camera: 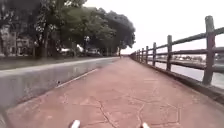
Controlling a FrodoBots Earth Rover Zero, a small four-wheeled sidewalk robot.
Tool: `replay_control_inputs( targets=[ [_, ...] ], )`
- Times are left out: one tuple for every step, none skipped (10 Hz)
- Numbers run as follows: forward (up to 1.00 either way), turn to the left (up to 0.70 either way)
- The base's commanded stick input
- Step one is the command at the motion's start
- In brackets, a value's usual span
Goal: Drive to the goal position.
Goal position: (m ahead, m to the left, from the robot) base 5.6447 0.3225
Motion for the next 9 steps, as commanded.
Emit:
replay_control_inputs(
  targets=[
    [0.70,-0.11],
    [0.70,0.00],
    [0.70,0.00],
    [0.70,0.00],
    [0.70,0.00],
    [0.70,0.00],
    [0.70,-0.03],
    [0.70,-0.28],
    [0.70,-0.14]
  ],
)
